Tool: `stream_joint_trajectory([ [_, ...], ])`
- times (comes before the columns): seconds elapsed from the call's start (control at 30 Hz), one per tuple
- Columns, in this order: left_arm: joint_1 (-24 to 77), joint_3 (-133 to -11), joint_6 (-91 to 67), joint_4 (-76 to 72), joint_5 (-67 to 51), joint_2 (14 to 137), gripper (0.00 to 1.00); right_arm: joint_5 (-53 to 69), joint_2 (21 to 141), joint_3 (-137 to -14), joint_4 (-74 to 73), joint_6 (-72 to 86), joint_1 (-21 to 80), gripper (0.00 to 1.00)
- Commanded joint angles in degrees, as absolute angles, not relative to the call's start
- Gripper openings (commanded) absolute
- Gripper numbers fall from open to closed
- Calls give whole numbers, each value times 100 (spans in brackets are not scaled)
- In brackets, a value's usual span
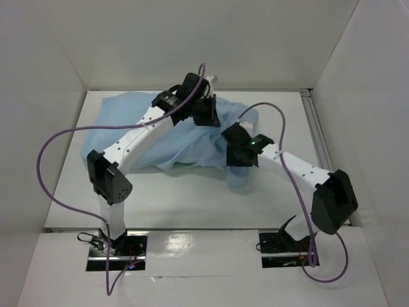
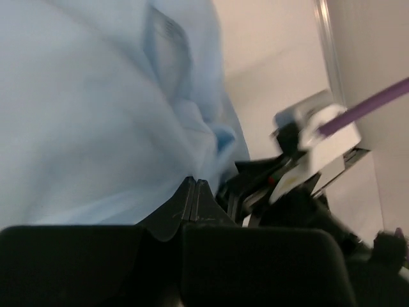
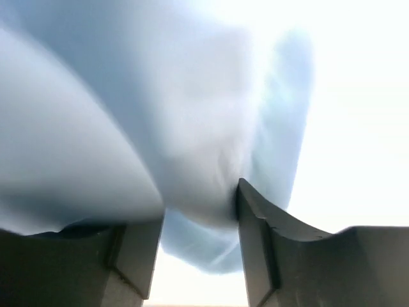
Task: Put the pillow into the pillowcase
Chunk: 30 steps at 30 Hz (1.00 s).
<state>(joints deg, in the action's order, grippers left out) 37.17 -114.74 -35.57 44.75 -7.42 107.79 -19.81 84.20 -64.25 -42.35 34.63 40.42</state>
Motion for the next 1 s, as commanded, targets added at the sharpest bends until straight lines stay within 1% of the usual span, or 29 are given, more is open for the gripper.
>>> stream_joint_trajectory([
  [0.0, 3823, -12417, -3094, 4428, -1187, 11134, 1, -2506, 7867, -6627, -3780, 3472, 3333, 58],
  [0.03, 3823, -12854, -3033, 4551, -1187, 11318, 15, -2409, 7797, -6627, -3779, 3472, 3174, 63],
  [0.07, 3823, -13032, -2971, 4805, -1004, 11320, 25, -2252, 7796, -6688, -3779, 3280, 2894, 65],
  [0.1, 3675, -13139, -2919, 4903, -898, 11320, 37, -2111, 7700, -6688, -3779, 3217, 2822, 70],
  [0.13, 3569, -13140, -2866, 4983, -792, 11242, 46, -2048, 7569, -6688, -3779, 3217, 2769, 74],
  [0.17, 3464, -13027, -2865, 5044, -486, 10928, 61, -1978, 7489, -6749, -3840, 3165, 2708, 80],
  [0.2, 3219, -12860, -2865, 5132, -301, 10707, 67, -1978, 7393, -6750, -3954, 3164, 2707, 93],
  [0.23, 3086, -12632, -2865, 5133, -90, 10453, 69, -2030, 7165, -6750, -4016, 3164, 2707, 96],
  [0.27, 2954, -12021, -2952, 5185, 382, 10163, 71, -2030, 7033, -6750, -4138, 3164, 2637, 99],
  [0.3, 2797, -11649, -3075, 5186, 622, 9551, 73, -2100, 6892, -6750, -4201, 3268, 2550, 99],
  [0.33, 2464, -11263, -3163, 5186, 859, 9232, 73, -2101, 6612, -6698, -4201, 3270, 2479, 99],
  [0.37, 2270, -10450, -3251, 5246, 1157, 8933, 73, -2101, 6488, -6549, -4271, 3357, 2400, 99],
  [0.4, 2067, -10033, -3417, 5247, 1238, 8634, 73, -1979, 6382, -6443, -4271, 3427, 2164, 99],
  [0.43, 1630, -9219, -3480, 5247, 1291, 8065, 73, -1621, 6198, -6199, -4167, 3428, 2032, 99],
  [0.47, 1408, -8811, -3550, 5195, 1292, 7825, 75, -1426, 6135, -6196, -4079, 3428, 1900, 99],
  [0.5, 1180, -8415, -3681, 5142, 1423, 7605, 77, -1172, 6135, -5883, -3965, 3376, 1620, 99],
  [0.57, 662, -7650, -3683, 4802, 1476, 7113, 84, -505, 6204, -5626, -3798, 3235, 1399, 99],
  [0.6, 590, -6924, -3683, 4555, 1616, 7015, 87, -292, 6309, -5451, -3597, 3017, 1328, 99],
  [0.63, 406, -6673, -3683, 4396, 1504, 7014, 90, -133, 6563, -5397, -3543, 3015, 1327, 99],
  [0.73, 273, -6197, -3683, 3852, 897, 7259, 90, 272, 6899, -5186, -3139, 2804, 1327, 99],
  [0.8, 272, -6030, -3683, 3230, 486, 7670, 85, 352, 6970, -4767, -2658, 2804, 1379, 99],
  [0.87, 351, -6108, -3683, 2928, 247, 8040, 83, 491, 6726, -4388, -2331, 2970, 1433, 99],
  [0.9, 404, -6274, -3683, 2770, 2, 8233, 83, 492, 6593, -3916, -1972, 3049, 1502, 99],
  [0.97, 588, -6834, -3569, 2654, -245, 8927, 82, 327, 6277, -3509, -1654, 3208, 1564, 99],
])
